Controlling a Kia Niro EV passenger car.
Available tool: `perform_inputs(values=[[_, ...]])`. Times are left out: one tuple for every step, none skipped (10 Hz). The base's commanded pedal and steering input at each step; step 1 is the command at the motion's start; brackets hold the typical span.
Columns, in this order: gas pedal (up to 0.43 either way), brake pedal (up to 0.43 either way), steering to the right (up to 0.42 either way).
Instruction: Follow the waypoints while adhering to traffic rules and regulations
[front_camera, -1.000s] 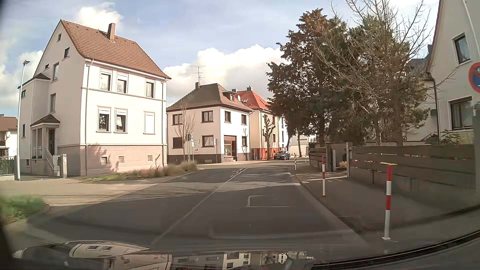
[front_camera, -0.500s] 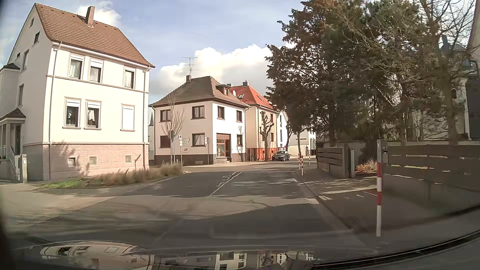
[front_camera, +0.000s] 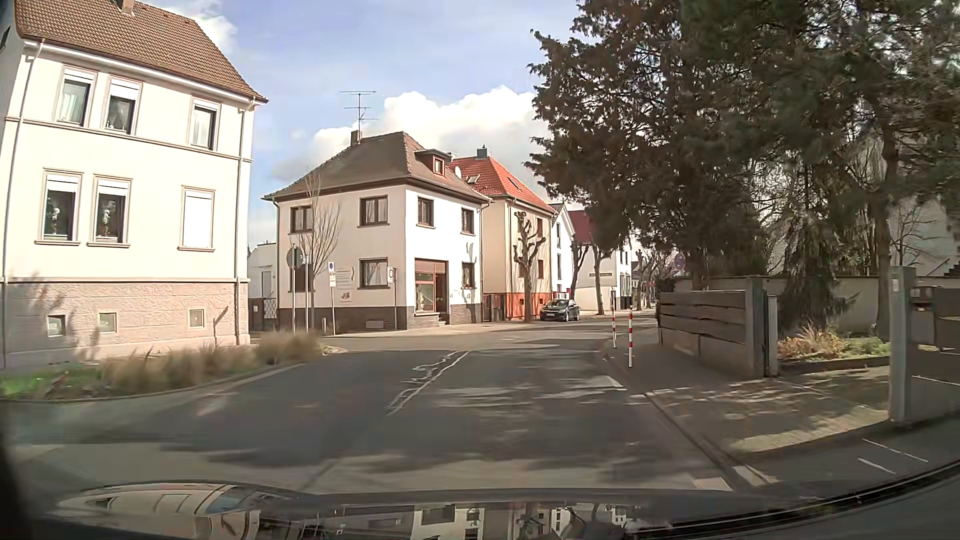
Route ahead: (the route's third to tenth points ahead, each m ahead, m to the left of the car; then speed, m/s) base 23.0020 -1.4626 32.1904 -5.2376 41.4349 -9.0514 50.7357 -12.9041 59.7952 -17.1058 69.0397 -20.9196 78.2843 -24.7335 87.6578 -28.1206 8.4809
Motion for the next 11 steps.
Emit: perform_inputs(values=[[0.118,0.0,0.011],[0.118,0.0,0.012],[0.118,0.0,0.013],[0.118,0.0,0.013],[0.118,0.0,0.016],[0.118,0.0,0.02],[0.118,0.0,0.024],[0.118,0.0,0.029],[0.118,0.0,0.034],[0.118,0.0,0.039],[0.118,0.0,0.044]])
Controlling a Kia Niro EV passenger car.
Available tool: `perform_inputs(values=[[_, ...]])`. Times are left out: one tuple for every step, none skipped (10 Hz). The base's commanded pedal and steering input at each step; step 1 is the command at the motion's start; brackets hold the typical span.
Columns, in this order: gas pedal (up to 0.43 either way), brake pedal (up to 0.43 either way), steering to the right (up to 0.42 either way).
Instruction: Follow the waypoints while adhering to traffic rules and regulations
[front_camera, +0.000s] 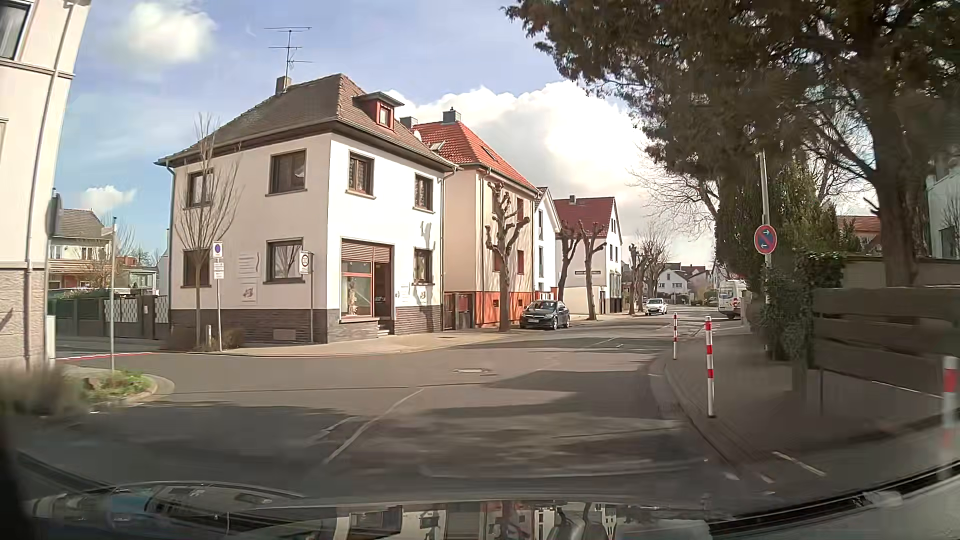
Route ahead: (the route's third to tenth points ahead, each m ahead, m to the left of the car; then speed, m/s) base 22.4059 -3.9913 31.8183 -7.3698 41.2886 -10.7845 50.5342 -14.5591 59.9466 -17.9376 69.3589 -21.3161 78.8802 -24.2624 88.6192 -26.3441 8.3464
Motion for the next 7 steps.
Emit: perform_inputs(values=[[0.118,0.0,0.051],[0.118,0.0,0.061],[0.118,0.0,0.069],[0.118,0.0,0.074],[0.118,0.0,0.079],[0.118,0.0,0.085],[0.118,0.0,0.09]])
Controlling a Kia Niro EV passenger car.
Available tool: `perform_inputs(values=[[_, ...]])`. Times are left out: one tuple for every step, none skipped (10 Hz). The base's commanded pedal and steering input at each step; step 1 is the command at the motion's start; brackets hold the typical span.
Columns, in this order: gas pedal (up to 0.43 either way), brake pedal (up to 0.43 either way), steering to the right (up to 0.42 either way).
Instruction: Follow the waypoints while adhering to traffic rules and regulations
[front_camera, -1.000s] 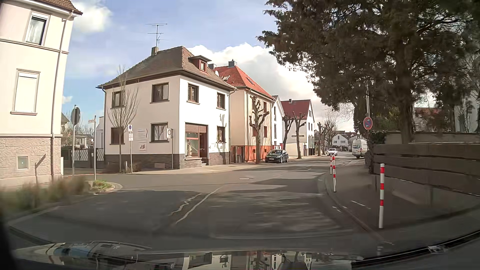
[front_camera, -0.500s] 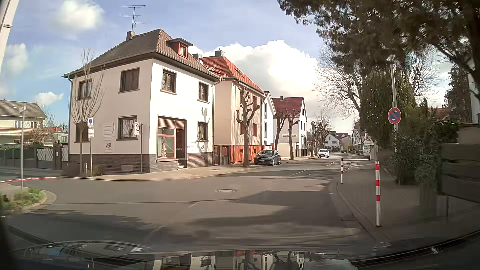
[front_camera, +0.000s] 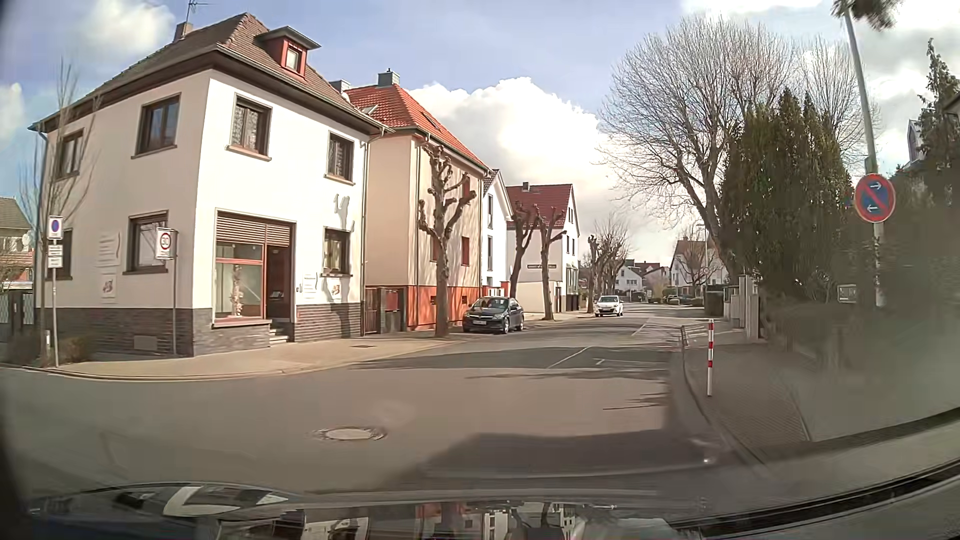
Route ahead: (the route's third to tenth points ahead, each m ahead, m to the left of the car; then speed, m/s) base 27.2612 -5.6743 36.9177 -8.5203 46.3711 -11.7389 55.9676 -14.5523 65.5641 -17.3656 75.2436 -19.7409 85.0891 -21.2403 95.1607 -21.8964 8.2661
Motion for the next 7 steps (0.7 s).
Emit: perform_inputs(values=[[0.11,0.0,0.096],[0.11,0.0,0.101],[0.11,0.0,0.106],[0.11,0.0,0.107],[0.087,0.0,0.108],[0.059,0.0,0.107],[0.039,0.0,0.107]])
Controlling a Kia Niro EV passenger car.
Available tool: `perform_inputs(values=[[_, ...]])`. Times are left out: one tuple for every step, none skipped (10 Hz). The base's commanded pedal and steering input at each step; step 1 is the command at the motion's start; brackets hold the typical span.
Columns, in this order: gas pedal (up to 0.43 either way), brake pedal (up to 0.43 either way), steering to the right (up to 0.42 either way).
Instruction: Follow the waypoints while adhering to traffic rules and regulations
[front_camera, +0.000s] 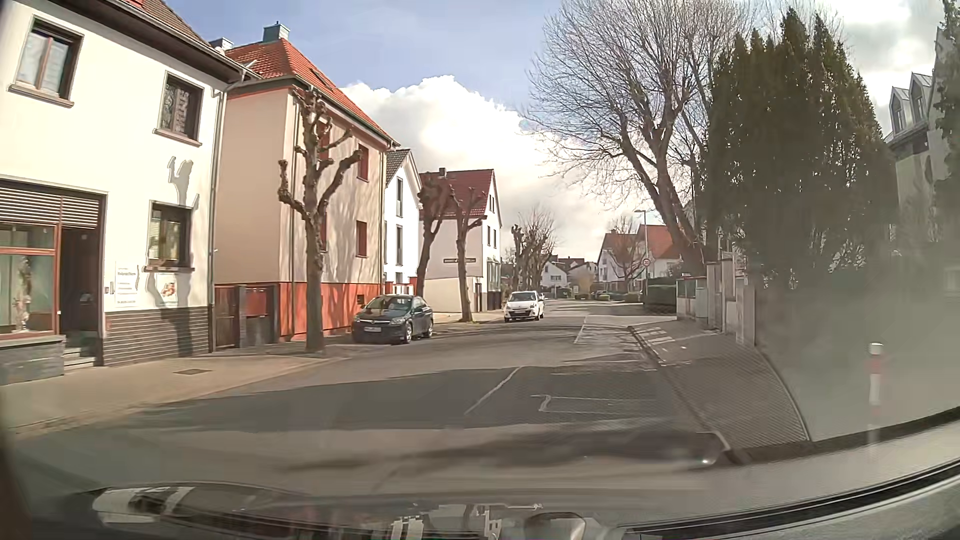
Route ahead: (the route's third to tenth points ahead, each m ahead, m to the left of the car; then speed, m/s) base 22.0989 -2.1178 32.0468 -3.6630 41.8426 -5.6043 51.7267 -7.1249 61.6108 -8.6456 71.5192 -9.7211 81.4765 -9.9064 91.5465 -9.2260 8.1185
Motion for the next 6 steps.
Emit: perform_inputs(values=[[0.02,0.0,0.104],[0.02,0.0,0.099],[0.0,0.0,0.094],[0.0,0.0,0.089],[0.0,0.0,0.081],[0.0,0.0,0.076]])
